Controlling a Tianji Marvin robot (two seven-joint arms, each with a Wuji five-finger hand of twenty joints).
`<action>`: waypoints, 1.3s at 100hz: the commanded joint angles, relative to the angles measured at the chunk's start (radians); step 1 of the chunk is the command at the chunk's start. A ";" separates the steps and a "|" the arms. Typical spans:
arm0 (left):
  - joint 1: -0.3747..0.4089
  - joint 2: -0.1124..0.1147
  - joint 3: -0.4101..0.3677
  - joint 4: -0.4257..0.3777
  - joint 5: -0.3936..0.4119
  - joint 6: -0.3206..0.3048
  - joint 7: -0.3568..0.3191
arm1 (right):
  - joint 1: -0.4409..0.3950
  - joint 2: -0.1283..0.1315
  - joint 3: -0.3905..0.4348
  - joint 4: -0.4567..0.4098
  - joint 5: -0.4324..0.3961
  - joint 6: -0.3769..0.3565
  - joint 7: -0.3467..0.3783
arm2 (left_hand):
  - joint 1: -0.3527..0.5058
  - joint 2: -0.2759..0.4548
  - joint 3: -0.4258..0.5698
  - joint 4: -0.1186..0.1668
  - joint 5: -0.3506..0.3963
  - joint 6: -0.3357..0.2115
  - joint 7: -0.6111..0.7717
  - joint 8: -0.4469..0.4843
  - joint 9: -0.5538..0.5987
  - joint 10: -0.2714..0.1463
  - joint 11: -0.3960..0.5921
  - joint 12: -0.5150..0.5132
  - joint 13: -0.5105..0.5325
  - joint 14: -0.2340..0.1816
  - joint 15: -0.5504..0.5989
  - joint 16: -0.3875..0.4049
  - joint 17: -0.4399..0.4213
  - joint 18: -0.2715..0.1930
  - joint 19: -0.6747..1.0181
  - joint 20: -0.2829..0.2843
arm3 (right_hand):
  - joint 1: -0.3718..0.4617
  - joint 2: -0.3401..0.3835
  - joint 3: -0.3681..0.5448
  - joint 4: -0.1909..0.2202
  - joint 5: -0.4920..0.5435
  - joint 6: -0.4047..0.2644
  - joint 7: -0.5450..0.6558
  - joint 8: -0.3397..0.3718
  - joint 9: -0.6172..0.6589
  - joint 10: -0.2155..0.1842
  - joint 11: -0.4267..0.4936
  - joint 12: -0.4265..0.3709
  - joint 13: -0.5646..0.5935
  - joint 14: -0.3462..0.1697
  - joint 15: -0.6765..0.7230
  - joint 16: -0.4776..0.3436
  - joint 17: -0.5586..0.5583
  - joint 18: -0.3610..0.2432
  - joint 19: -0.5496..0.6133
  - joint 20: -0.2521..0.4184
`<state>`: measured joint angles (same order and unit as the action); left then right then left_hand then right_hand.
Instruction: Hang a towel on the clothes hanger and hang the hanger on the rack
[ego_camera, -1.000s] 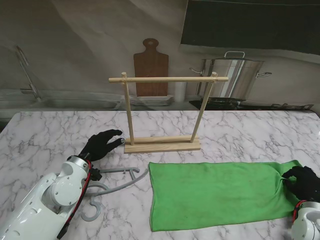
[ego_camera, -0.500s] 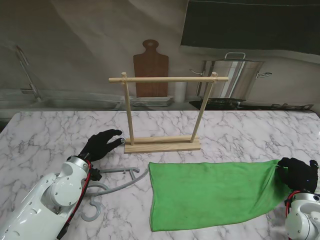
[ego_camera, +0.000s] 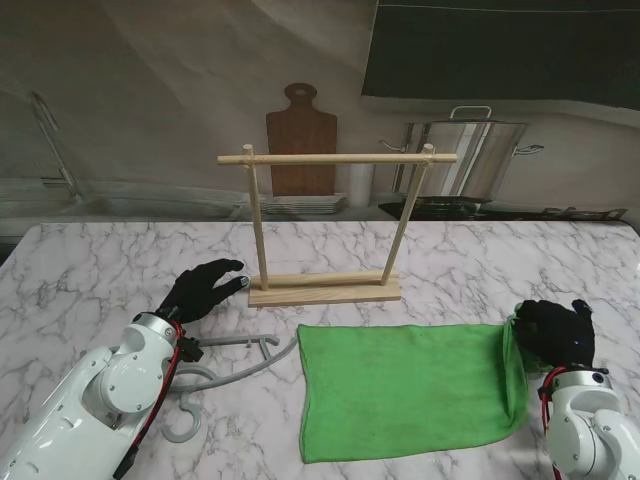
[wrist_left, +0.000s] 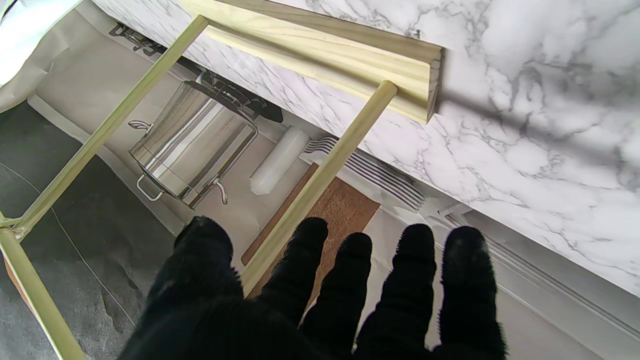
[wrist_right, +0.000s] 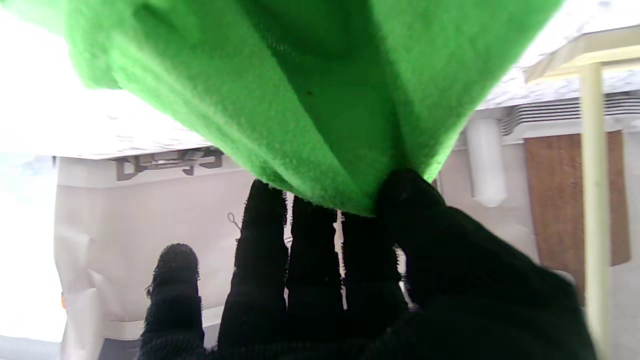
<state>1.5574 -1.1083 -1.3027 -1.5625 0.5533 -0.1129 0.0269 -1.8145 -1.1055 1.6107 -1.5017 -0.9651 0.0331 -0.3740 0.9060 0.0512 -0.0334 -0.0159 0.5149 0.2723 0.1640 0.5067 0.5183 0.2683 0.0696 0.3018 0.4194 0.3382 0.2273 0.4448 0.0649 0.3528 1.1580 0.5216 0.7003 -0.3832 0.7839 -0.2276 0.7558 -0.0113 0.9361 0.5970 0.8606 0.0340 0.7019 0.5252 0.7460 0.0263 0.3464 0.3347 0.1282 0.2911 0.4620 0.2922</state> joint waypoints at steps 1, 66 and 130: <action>0.003 -0.002 0.000 -0.003 -0.003 -0.002 -0.010 | -0.006 -0.006 -0.018 -0.035 -0.004 0.003 0.009 | -0.002 0.063 -0.007 -0.007 -0.031 -0.005 -0.017 -0.005 -0.027 0.000 -0.007 -0.001 -0.012 -0.010 -0.009 0.003 -0.017 0.003 -0.598 0.020 | 0.042 0.067 0.038 -0.007 0.053 -0.003 0.112 0.053 0.015 0.017 0.038 0.018 0.020 0.012 0.022 0.022 -0.006 0.032 0.013 -0.008; 0.013 -0.003 -0.013 -0.008 -0.002 -0.009 -0.001 | -0.050 0.000 -0.229 -0.329 -0.002 0.117 0.179 | -0.001 0.063 -0.007 -0.007 -0.031 -0.005 -0.018 -0.005 -0.028 0.000 -0.007 -0.001 -0.012 -0.010 -0.009 0.004 -0.017 0.002 -0.603 0.022 | 0.044 0.038 0.094 -0.016 0.080 0.045 0.101 0.097 0.044 0.060 0.043 0.051 0.045 0.031 0.065 0.048 -0.031 0.054 0.038 -0.041; 0.017 -0.003 -0.020 -0.007 0.002 -0.020 0.004 | 0.102 0.004 -0.597 -0.317 0.089 0.309 0.296 | 0.001 0.063 -0.006 -0.007 -0.031 -0.006 -0.018 -0.005 -0.028 0.001 -0.008 -0.001 -0.012 -0.009 -0.009 0.004 -0.017 0.002 -0.607 0.023 | 0.058 0.042 0.080 -0.014 0.073 0.043 0.083 0.069 0.024 0.061 0.028 0.034 0.015 0.032 0.072 0.042 -0.047 0.048 0.082 -0.058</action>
<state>1.5708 -1.1097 -1.3228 -1.5674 0.5536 -0.1307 0.0411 -1.7119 -1.0956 1.0325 -1.8314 -0.8862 0.3466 -0.0800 0.9058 0.0610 -0.0334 -0.0159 0.5149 0.2723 0.1640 0.5067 0.5183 0.2683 0.0695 0.3018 0.4192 0.3382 0.2270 0.4448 0.0649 0.3529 1.1580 0.5234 0.6994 -0.3832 0.8280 -0.2316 0.7711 0.0521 0.9515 0.6584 0.8874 0.0840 0.7155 0.5657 0.7662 0.0607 0.4063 0.3705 0.1054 0.3243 0.5281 0.2451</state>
